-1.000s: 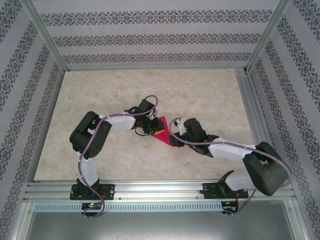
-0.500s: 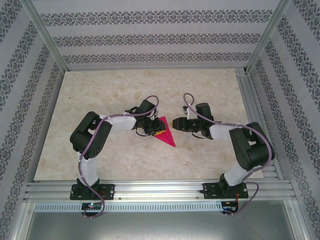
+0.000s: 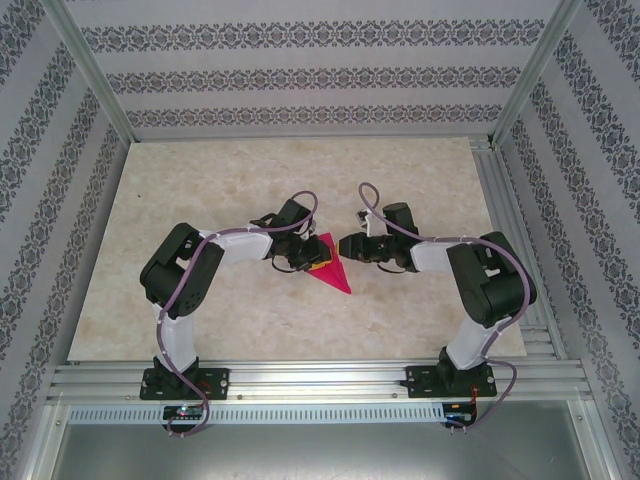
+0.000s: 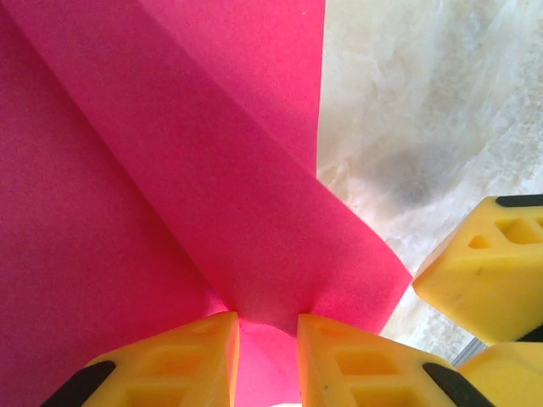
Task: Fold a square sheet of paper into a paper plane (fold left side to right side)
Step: Fourth fold the wing at the center of the table.
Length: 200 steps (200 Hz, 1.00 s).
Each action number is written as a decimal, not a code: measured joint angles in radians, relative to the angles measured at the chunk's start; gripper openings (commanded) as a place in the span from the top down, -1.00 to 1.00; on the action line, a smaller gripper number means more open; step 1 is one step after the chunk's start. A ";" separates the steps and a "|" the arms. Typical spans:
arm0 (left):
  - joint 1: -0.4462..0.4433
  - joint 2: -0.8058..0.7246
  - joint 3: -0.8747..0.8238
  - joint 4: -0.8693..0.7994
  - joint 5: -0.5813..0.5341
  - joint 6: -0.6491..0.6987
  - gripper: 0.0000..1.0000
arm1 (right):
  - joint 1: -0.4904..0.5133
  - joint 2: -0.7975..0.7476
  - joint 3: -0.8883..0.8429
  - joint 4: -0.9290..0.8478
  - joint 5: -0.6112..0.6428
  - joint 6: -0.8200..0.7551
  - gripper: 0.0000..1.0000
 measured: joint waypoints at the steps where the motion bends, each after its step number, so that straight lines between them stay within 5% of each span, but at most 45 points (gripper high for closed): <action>1: 0.000 0.000 0.000 0.000 0.000 0.000 0.47 | 0.000 0.000 0.000 0.000 0.000 0.000 0.40; 109: 0.000 0.000 0.000 0.000 -0.012 0.000 0.47 | 0.025 0.054 0.020 -0.016 0.000 -0.001 0.43; 200: 0.000 0.000 0.000 0.000 -0.012 0.000 0.47 | 0.026 0.075 0.034 -0.023 0.006 -0.005 0.87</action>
